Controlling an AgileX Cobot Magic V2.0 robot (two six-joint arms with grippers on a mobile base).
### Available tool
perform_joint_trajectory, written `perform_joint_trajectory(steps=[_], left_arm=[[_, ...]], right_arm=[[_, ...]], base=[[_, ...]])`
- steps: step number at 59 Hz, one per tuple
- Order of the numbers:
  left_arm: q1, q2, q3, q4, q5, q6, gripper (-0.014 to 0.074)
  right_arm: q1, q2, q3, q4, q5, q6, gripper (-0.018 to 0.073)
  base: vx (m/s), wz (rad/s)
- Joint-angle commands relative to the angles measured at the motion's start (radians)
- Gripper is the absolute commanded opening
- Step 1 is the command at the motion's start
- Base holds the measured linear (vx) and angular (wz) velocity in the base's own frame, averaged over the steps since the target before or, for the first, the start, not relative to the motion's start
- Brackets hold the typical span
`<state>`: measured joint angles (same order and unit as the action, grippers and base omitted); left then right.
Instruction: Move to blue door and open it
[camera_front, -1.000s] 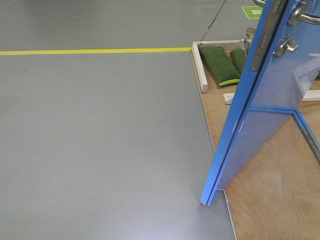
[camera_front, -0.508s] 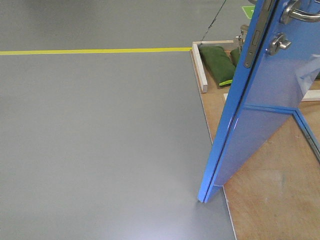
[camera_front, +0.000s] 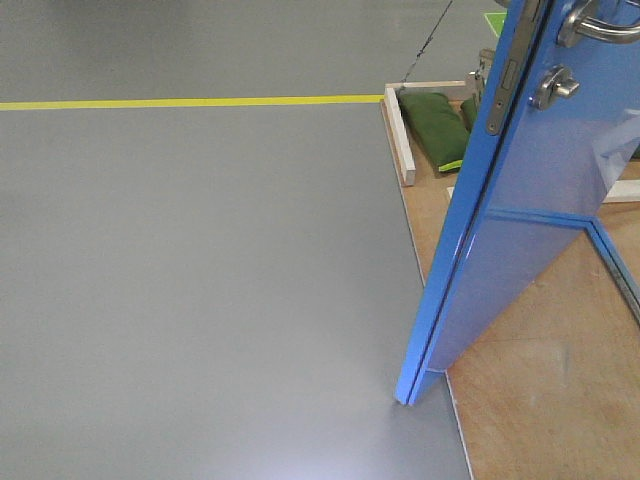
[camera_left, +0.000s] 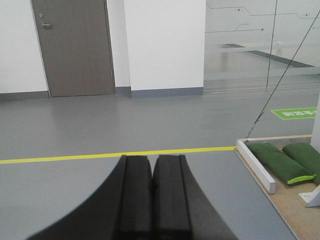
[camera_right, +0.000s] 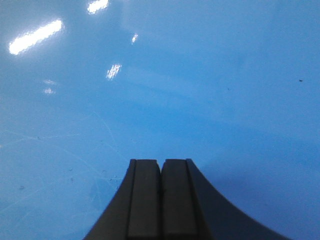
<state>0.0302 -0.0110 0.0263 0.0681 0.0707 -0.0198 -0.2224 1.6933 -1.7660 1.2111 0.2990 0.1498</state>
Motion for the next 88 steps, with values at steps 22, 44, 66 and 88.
perform_joint_trajectory(steps=[22,44,66,88], left_arm=[[0.001,-0.013,-0.027,-0.002,-0.081,-0.007,0.0073],[0.001,-0.013,-0.027,-0.002,-0.081,-0.007,0.0073],[0.001,-0.013,-0.027,-0.002,-0.081,-0.007,0.0073],[0.001,-0.013,-0.027,-0.002,-0.081,-0.007,0.0073]], right_arm=[[0.000,-0.048,-0.031,0.016,-0.031,-0.014,-0.0001],[0.000,-0.048,-0.031,0.016,-0.029,-0.014,-0.0001],[0.000,-0.048,-0.031,0.016,-0.029,-0.014,-0.0001],[0.000,-0.048,-0.031,0.016,-0.029,-0.014,-0.0001]], base=[[0.03,0.09],[0.06,0.11],[0.09,0.13],[0.11,0.13]])
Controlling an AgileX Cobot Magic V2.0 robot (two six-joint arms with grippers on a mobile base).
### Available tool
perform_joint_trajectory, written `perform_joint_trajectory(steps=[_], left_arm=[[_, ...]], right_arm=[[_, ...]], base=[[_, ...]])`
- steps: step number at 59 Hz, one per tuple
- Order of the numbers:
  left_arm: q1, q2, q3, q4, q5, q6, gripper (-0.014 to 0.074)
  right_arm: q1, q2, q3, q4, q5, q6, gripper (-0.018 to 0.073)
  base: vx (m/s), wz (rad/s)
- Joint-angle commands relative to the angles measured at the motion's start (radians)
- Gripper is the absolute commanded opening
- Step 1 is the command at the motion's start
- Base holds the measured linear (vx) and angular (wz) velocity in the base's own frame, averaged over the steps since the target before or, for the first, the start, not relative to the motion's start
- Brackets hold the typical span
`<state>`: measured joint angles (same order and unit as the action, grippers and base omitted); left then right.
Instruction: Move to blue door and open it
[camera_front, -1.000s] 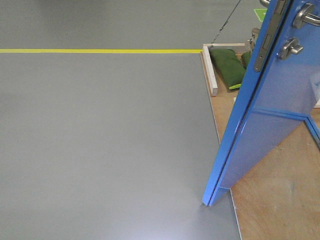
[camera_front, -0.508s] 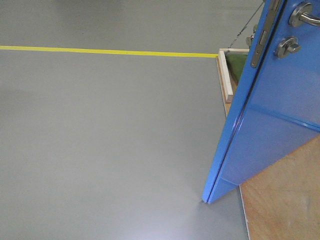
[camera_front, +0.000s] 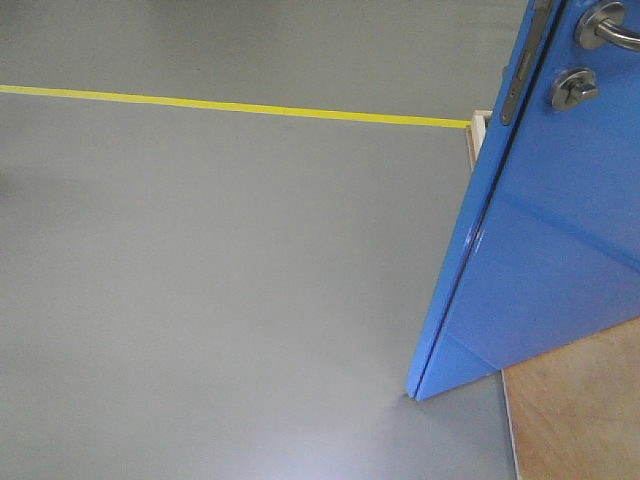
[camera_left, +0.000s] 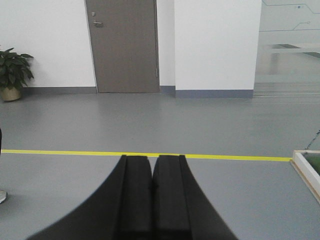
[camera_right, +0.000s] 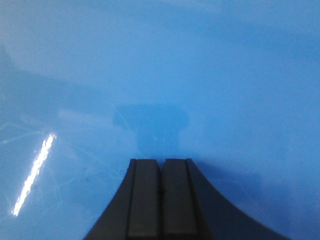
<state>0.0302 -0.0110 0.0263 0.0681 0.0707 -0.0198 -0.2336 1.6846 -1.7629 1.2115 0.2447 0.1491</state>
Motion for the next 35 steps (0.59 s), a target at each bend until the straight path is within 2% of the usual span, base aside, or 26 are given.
perform_joint_trajectory(steps=[1,35], left_arm=[[0.001,-0.013,-0.027,-0.002,-0.081,-0.007,0.0073],[0.001,-0.013,-0.027,-0.002,-0.081,-0.007,0.0073]], right_arm=[[0.011,-0.039,-0.034,0.015,0.025,-0.013,-0.0001],[0.011,-0.039,-0.034,0.015,0.025,-0.013,-0.0001]], base=[[0.12,0.10],[0.13,0.08]])
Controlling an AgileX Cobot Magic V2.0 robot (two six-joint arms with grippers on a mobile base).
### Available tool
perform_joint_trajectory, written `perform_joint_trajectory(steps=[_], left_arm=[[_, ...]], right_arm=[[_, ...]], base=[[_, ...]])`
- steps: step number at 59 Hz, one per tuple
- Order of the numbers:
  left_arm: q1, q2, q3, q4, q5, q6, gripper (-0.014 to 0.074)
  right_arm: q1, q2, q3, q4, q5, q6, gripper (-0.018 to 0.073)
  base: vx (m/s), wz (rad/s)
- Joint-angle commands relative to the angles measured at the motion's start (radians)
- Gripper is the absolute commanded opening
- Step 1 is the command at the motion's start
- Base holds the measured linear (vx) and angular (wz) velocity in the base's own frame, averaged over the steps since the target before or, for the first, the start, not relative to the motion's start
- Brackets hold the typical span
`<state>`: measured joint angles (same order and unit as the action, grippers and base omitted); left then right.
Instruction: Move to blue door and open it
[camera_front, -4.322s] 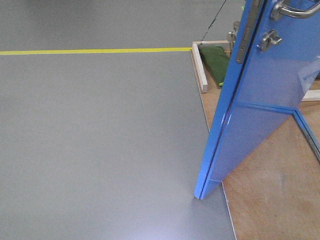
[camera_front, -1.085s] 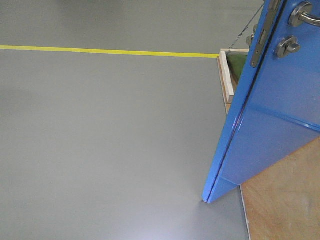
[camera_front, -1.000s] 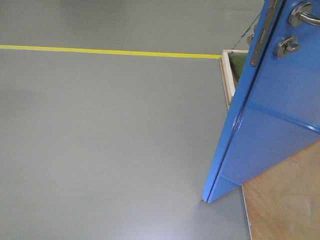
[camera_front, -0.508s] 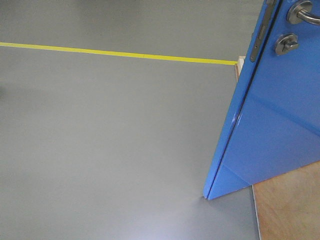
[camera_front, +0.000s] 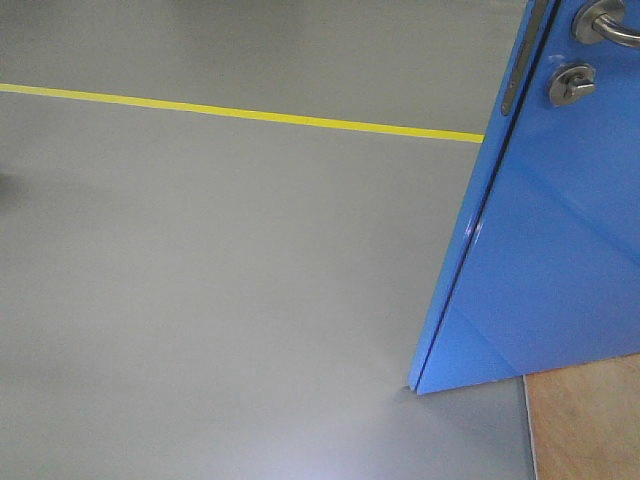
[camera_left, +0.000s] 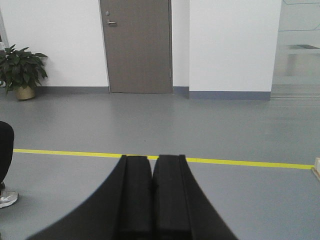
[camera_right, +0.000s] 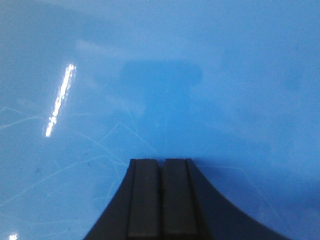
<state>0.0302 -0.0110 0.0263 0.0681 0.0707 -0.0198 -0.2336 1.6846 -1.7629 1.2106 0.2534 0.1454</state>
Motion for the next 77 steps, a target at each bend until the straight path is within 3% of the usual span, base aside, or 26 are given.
perform_joint_trajectory(steps=[1,77], left_arm=[[0.001,-0.013,-0.027,-0.002,-0.081,-0.007,0.0073],[0.001,-0.013,-0.027,-0.002,-0.081,-0.007,0.0073]], right_arm=[[0.011,-0.039,-0.034,0.016,0.017,-0.009,-0.0001],[0.011,-0.039,-0.034,0.016,0.015,-0.009,-0.0001]], base=[[0.14,0.06],[0.17,0.00]])
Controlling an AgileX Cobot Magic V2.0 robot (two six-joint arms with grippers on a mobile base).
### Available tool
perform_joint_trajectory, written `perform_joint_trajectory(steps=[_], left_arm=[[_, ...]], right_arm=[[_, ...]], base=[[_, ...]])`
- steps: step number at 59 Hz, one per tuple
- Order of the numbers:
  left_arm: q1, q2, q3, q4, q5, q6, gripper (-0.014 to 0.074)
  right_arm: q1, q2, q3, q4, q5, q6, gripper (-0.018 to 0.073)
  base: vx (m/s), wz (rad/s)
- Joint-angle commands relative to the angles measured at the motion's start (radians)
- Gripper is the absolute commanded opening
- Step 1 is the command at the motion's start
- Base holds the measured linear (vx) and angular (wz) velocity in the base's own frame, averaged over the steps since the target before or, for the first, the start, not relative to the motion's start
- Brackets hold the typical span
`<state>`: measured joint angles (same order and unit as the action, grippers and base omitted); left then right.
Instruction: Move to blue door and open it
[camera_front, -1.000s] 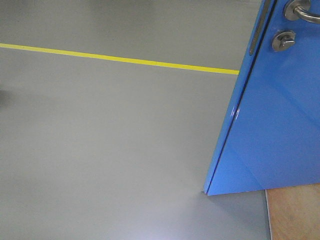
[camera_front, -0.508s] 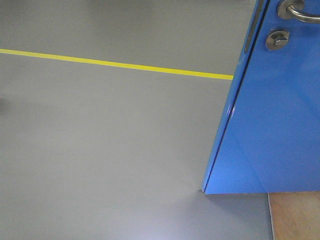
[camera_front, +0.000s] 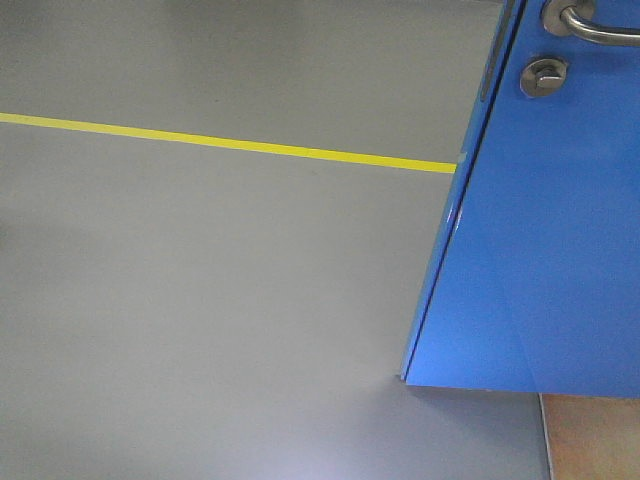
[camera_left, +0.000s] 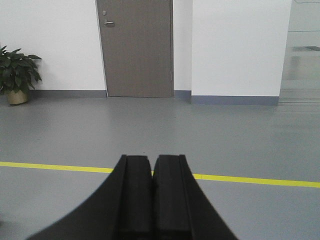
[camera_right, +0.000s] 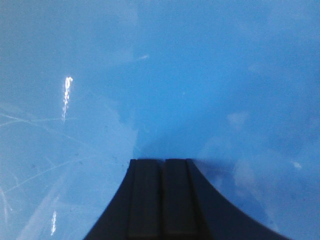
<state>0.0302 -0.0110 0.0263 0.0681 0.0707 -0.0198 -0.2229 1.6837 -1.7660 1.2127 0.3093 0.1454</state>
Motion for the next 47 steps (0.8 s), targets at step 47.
perform_joint_trajectory(steps=[47], left_arm=[[0.001,-0.013,-0.027,-0.002,-0.081,-0.007,0.0073]], right_arm=[[0.000,-0.038,-0.031,0.014,-0.041,-0.009,-0.0001]], base=[[0.13,-0.05]])
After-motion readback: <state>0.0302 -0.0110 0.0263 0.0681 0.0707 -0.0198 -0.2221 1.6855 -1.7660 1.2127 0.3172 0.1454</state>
